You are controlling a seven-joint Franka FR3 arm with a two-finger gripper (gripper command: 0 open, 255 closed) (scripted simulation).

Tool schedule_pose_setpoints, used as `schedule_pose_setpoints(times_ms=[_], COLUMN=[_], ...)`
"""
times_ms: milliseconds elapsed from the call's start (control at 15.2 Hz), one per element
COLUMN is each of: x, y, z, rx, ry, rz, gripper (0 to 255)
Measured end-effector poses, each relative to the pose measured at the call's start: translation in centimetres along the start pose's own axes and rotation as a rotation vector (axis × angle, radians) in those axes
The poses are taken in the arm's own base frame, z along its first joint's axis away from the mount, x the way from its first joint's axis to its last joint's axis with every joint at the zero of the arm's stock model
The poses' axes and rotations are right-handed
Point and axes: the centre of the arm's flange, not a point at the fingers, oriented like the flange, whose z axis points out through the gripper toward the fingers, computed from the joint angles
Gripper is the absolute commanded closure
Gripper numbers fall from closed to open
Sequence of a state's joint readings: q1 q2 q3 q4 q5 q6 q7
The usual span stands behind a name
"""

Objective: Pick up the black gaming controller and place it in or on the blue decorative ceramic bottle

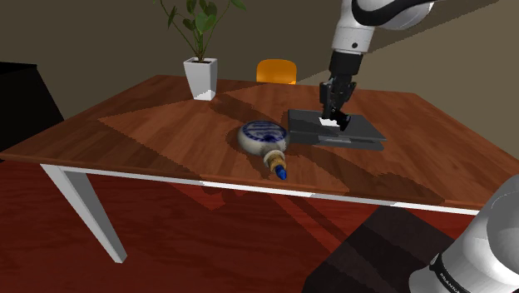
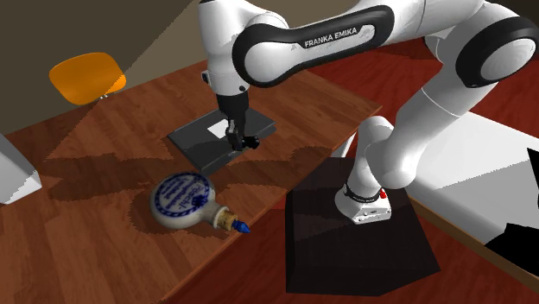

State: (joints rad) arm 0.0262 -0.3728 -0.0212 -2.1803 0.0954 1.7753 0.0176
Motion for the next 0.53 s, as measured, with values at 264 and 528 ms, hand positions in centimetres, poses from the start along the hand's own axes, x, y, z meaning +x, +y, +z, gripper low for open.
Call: schedule_pose_setpoints(times_ms=[264, 528], x=[-0.1, -0.1], y=[-0.3, -0.5], z=[-2.1, -4.1], rx=[0.000, 0.000], ry=[0.000, 0.000], rz=[0.000, 0.000], gripper=[255, 255])
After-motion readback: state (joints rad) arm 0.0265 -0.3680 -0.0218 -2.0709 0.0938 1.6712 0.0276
